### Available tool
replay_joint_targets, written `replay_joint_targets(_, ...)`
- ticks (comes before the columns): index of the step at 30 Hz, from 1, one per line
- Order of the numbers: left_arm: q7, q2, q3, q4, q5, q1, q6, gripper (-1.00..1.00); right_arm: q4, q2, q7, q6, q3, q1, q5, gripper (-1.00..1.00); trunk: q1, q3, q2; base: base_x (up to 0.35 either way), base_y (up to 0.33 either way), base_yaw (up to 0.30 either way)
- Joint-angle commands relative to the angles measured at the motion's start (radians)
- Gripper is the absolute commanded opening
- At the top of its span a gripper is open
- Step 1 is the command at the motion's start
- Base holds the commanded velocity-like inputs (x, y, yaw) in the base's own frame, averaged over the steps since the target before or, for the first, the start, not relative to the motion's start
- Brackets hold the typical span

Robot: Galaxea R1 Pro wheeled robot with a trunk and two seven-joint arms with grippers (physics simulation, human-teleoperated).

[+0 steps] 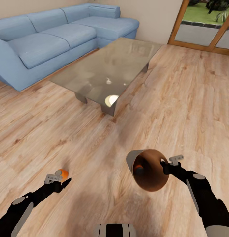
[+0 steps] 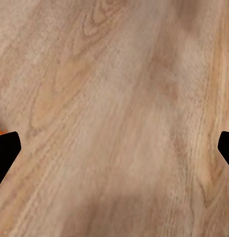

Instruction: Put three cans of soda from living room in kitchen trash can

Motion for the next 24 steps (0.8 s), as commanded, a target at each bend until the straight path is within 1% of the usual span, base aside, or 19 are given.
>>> replay_joint_targets(1,0.000,0.000,0.000,-0.001,0.000,0.000,0.000,1.00,-0.002,-0.001,0.009,-0.009,0.000,0.003,-0.013,-1.00,0.000,0.001,0.000,0.260,0.201,-0.231)
replay_joint_targets(3,0.000,0.001,-0.001,-0.002,0.000,0.000,0.002,1.00,-0.008,-0.005,0.019,-0.033,-0.001,0.009,-0.011,-1.00,0.000,0.002,0.000,0.260,0.200,-0.228)
replay_joint_targets(5,0.000,0.001,-0.001,-0.002,-0.001,0.000,0.004,1.00,-0.012,-0.020,0.048,-0.045,-0.002,0.026,-0.010,-1.00,0.000,0.004,0.000,0.255,0.191,-0.215)
replay_joint_targets(6,0.000,0.001,-0.002,-0.003,-0.002,0.000,0.005,1.00,-0.013,-0.041,0.072,-0.054,-0.003,0.045,-0.010,-1.00,0.000,0.004,0.000,0.187,0.138,-0.198)
replay_joint_targets(9,0.000,0.002,-0.002,-0.004,-0.004,0.000,0.004,1.00,-0.014,-0.077,0.099,-0.081,-0.002,0.072,-0.010,-1.00,0.000,0.006,0.000,0.122,0.089,-0.188)
replay_joint_targets(10,0.000,0.002,-0.002,-0.004,-0.004,0.000,0.003,1.00,-0.012,-0.096,0.111,-0.105,-0.002,0.087,-0.010,-1.00,0.000,0.007,0.000,0.061,0.045,-0.178)
replay_joint_targets(14,0.000,0.001,-0.004,-0.003,-0.006,0.000,-0.001,1.00,0.007,-0.129,0.123,-0.162,-0.005,0.131,-0.013,-1.00,0.000,0.010,0.000,0.031,0.023,-0.179)
replay_joint_targets(15,0.000,0.000,-0.004,-0.002,-0.007,0.000,-0.001,1.00,0.026,-0.146,0.126,-0.197,-0.013,0.148,-0.017,-1.00,0.000,0.010,0.000,0.013,0.009,-0.180)
replay_joint_targets(16,0.000,0.001,-0.004,-0.001,-0.008,0.000,0.000,1.00,0.037,-0.159,0.132,-0.228,-0.029,0.165,-0.020,-1.00,0.000,0.011,0.000,0.008,0.024,-0.162)
replay_joint_targets(18,-0.001,0.001,-0.004,0.000,-0.008,0.000,0.001,1.00,0.038,-0.167,0.143,-0.247,-0.050,0.177,-0.022,-1.00,0.000,0.011,0.000,0.008,0.058,-0.140)
replay_joint_targets(19,-0.001,0.001,-0.004,0.000,-0.009,0.000,0.002,1.00,0.034,-0.171,0.163,-0.260,-0.072,0.185,-0.023,-1.00,0.000,0.012,0.000,0.044,0.124,-0.087)
replay_joint_targets(23,-0.001,0.001,-0.004,0.001,-0.011,0.000,0.003,1.00,0.029,-0.175,0.204,-0.274,-0.118,0.195,-0.025,-1.00,0.000,0.012,0.000,0.091,0.179,-0.050)
replay_joint_targets(24,-0.001,0.001,-0.004,0.001,-0.011,0.000,0.005,1.00,0.029,-0.174,0.208,-0.275,-0.124,0.196,-0.026,-1.00,0.000,0.012,0.000,0.123,0.219,-0.023)
